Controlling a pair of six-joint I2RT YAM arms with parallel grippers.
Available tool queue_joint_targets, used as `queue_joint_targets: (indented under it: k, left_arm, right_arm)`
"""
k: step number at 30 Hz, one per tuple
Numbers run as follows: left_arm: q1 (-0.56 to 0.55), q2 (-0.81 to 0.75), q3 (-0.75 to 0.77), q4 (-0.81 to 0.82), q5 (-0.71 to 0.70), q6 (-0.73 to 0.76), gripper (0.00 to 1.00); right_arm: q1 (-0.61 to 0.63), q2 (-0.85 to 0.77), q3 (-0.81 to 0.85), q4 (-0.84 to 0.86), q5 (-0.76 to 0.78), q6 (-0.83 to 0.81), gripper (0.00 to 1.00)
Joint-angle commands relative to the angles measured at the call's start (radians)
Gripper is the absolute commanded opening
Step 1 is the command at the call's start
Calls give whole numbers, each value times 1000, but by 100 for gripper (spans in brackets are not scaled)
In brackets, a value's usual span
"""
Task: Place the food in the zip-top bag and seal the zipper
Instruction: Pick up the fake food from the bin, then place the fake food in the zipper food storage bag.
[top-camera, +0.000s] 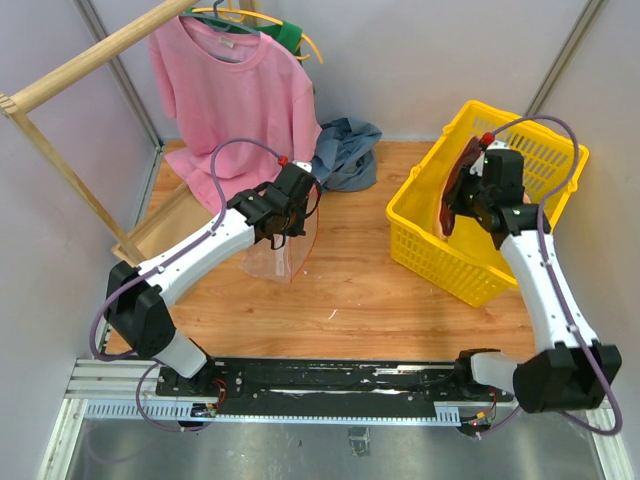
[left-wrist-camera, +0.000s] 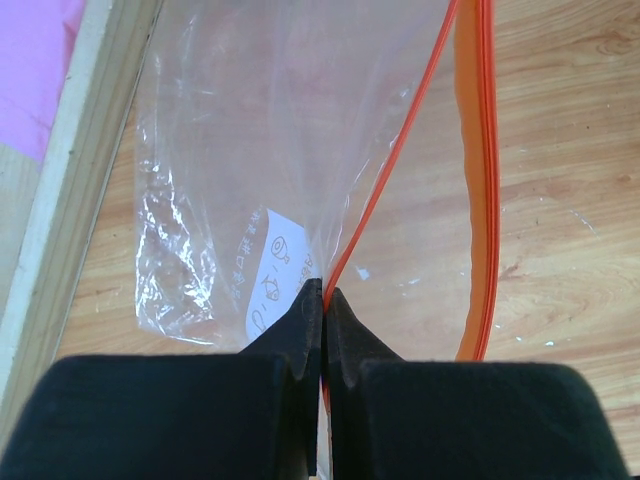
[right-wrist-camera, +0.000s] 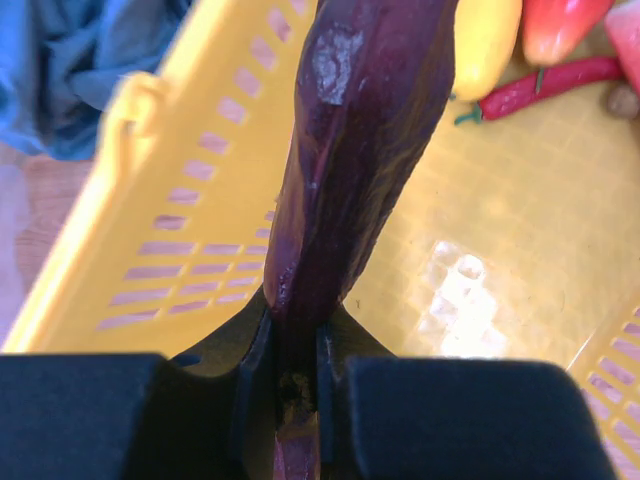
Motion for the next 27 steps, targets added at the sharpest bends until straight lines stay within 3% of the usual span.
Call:
queue_joint_targets:
  k: [1, 9, 15, 27]
  left_arm:
    - [5, -26, 28, 16, -10, 23, 0]
    - [0, -30, 20, 22, -35, 24, 0]
    - [-8, -45, 14, 40, -56, 10, 0]
    - [-23, -65, -1, 96, -96, 4, 0]
  right_arm:
    - [-16, -128, 54, -49, -52, -39, 1]
    - [-9, -243, 37, -17, -351, 2, 1]
    - [77, -245, 24, -1, -516, 53, 1]
    - [411, -107, 21, -11, -544, 108, 1]
